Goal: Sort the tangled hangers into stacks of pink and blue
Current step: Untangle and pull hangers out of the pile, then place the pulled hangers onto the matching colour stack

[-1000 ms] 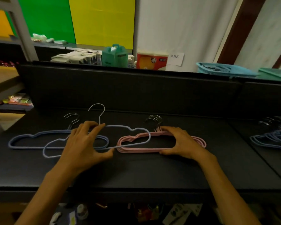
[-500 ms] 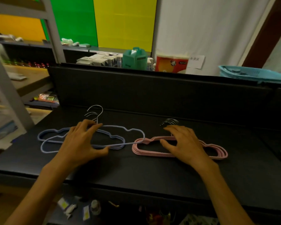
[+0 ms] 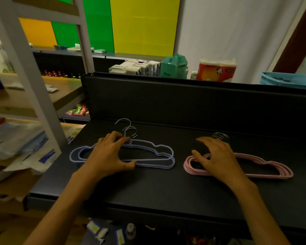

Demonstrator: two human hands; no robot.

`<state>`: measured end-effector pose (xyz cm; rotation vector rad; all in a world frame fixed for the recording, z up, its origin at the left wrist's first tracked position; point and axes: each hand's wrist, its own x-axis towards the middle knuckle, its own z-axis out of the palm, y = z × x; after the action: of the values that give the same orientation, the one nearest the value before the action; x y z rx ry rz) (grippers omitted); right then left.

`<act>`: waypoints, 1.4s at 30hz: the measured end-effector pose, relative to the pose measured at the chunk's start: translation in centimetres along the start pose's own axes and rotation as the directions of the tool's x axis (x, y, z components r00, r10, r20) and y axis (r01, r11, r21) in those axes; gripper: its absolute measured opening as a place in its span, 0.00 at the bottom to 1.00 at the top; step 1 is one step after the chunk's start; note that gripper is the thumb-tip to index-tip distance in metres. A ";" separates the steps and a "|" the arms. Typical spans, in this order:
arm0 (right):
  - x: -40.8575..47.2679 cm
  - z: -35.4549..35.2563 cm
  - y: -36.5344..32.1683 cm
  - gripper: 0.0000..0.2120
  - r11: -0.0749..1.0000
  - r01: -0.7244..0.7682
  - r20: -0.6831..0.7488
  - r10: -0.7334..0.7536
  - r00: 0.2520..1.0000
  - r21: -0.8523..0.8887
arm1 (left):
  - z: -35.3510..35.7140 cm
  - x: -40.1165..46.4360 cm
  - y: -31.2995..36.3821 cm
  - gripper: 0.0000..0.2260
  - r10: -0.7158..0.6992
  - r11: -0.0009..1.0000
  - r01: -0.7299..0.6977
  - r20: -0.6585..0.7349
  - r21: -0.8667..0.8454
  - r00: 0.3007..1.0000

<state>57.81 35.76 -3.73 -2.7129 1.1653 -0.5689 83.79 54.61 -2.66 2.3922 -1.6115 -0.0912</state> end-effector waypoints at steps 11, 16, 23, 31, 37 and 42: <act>-2.2 0.1 -2.2 0.26 0.992 -0.128 -0.045 0.128 0.991 0.001 | 1.7 1.6 -1.4 0.40 0.139 0.990 -0.138 0.073 -0.011 0.988; -2.8 0.1 -2.4 0.25 0.991 -0.133 -0.061 0.132 0.989 -0.004 | 1.8 1.8 -1.5 0.40 0.140 0.990 -0.140 0.073 -0.007 0.988; -3.9 -0.2 -2.0 0.25 0.988 -0.152 -0.066 0.151 0.986 -0.016 | 1.5 2.3 -0.7 0.40 0.135 0.987 -0.144 0.119 0.069 0.984; -6.7 -3.1 1.7 0.27 0.976 -0.208 -0.107 0.200 0.974 -0.072 | 1.5 3.9 7.2 0.36 0.243 0.964 -0.237 -0.031 0.123 0.970; -11.3 -6.9 8.1 0.28 0.950 -0.297 -0.138 0.283 0.949 -0.093 | 3.3 4.8 17.1 0.34 0.361 0.927 -0.358 -0.010 0.112 0.932; -16.9 -11.1 16.0 0.28 0.922 -0.368 -0.177 0.344 0.922 -0.125 | 5.7 4.3 27.5 0.33 0.444 0.894 -0.441 -0.019 0.081 0.896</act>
<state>32.06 37.16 -2.62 -2.5132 1.7635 -0.6607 59.59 39.91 -1.04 1.9961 -2.1283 0.1015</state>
